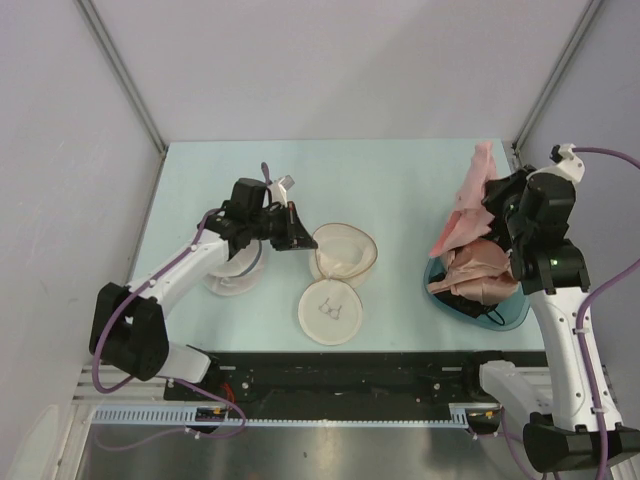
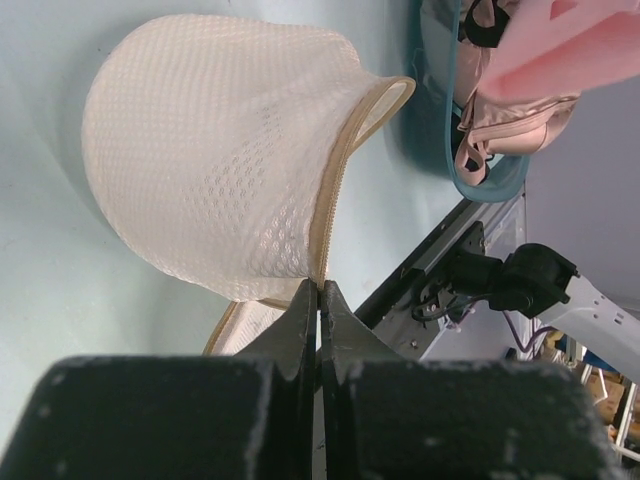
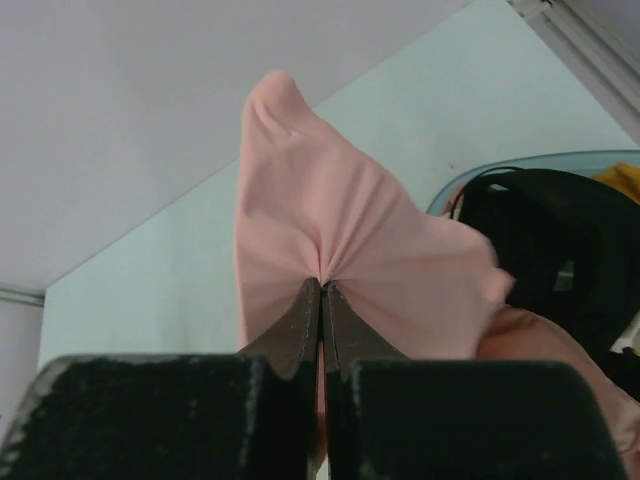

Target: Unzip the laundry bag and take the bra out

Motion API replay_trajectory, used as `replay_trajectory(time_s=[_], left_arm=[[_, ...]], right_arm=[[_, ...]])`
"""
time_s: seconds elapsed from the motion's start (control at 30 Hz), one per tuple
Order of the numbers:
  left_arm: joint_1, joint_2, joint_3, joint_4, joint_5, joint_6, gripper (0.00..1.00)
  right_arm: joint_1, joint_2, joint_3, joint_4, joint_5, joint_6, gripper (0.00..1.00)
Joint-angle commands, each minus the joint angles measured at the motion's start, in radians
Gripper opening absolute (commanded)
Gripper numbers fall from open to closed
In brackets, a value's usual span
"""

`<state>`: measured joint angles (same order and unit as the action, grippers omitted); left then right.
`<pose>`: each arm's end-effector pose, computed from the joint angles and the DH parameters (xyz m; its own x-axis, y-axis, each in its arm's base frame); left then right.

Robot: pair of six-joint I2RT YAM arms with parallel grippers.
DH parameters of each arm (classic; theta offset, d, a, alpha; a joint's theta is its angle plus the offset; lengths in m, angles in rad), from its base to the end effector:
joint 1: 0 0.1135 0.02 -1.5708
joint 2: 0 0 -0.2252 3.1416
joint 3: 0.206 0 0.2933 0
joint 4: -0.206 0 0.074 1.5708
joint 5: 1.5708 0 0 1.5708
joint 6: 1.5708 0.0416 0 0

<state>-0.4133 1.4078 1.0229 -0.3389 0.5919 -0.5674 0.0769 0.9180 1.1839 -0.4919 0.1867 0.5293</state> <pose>0.3143 -0.1632 0.2117 -0.8963 -0.0939 -0.4333 0.2780 0.6423 -0.7143 0.2562 0.0120 0.4000 -0.1399 0.4869 -0.8622 0.2033 0.8663 0.4562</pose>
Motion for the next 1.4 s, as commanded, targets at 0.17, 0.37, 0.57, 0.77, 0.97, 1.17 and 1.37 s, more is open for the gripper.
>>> replay_trajectory(time_s=[0.17,0.37,0.57,0.77,0.97,1.17,1.37], left_arm=[[0.01,0.025,0.005,0.026,0.057,0.031,0.0],[0.014,0.036,0.006,0.024,0.066,0.034,0.0],[0.018,0.036,0.008,0.02,0.062,0.035,0.0],[0.018,0.037,0.009,0.02,0.06,0.034,0.0],[0.018,0.042,-0.01,0.035,0.065,0.024,0.0],[0.018,0.037,-0.026,0.07,0.082,0.001,0.0],[0.016,-0.003,-0.043,0.046,0.083,0.017,0.01]], right_arm=[[-0.045,-0.079,0.002,-0.005,0.016,-0.002,0.0],[-0.051,-0.139,0.062,-0.026,0.032,0.014,0.0],[-0.051,-0.185,0.131,-0.092,0.128,-0.005,0.0],[-0.051,-0.206,0.14,-0.135,0.201,-0.026,0.0],[-0.049,-0.144,0.12,-0.163,0.298,-0.069,0.0],[-0.057,0.069,-0.024,-0.057,0.316,-0.095,0.0],[-0.068,0.409,-0.107,0.044,0.298,-0.057,0.0]])
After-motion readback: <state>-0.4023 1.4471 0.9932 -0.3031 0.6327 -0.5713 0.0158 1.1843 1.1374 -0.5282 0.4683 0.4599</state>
